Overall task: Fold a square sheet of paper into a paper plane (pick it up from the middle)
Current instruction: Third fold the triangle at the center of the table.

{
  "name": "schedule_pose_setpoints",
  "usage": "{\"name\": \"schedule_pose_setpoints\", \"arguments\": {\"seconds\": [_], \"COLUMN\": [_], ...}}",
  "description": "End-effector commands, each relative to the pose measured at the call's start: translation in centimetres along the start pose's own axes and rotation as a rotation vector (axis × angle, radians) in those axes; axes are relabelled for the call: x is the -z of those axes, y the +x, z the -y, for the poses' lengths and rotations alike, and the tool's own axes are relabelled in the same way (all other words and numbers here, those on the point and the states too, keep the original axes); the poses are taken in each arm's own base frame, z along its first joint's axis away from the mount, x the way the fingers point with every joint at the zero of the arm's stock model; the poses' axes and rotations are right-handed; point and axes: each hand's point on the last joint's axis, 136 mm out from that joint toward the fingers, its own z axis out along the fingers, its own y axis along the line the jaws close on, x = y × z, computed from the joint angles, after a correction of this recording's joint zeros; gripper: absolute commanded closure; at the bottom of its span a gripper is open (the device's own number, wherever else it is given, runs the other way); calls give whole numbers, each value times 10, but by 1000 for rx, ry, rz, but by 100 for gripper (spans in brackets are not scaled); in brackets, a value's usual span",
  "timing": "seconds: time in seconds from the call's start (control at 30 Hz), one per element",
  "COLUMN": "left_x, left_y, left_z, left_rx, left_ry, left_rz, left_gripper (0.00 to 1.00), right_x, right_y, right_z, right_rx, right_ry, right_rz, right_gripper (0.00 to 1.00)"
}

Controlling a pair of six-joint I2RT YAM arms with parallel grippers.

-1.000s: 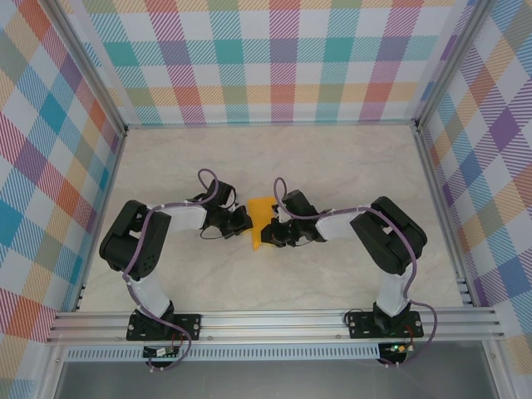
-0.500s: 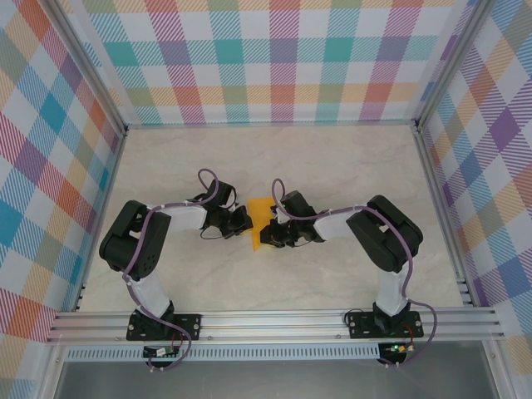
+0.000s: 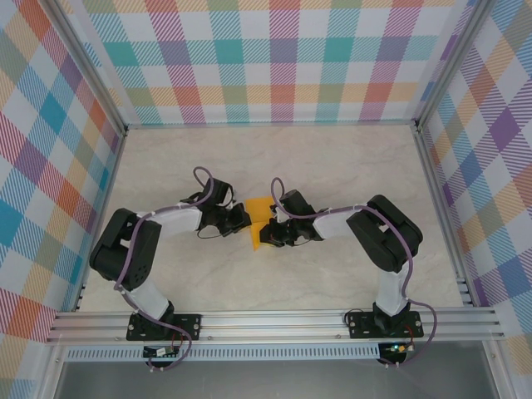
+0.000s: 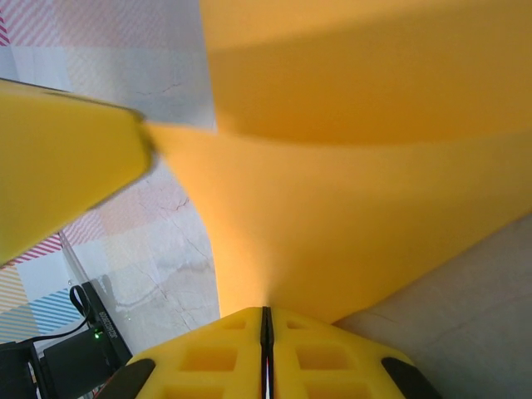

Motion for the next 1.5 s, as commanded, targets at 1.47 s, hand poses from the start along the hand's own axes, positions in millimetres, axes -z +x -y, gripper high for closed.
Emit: {"name": "schedule_pose_setpoints", "arguments": {"seconds": [1.47], "left_x": [-24], "left_y": [17], "left_z": [-17], "left_rx": [2], "left_ry": [-59], "left_rz": [-60], "left_gripper": [95], "right_x": [11], "right_y": [-18], "right_z": [-13], "right_rx": [59], "right_ry": [32], "right_rz": [87], "right_gripper": [91]}}
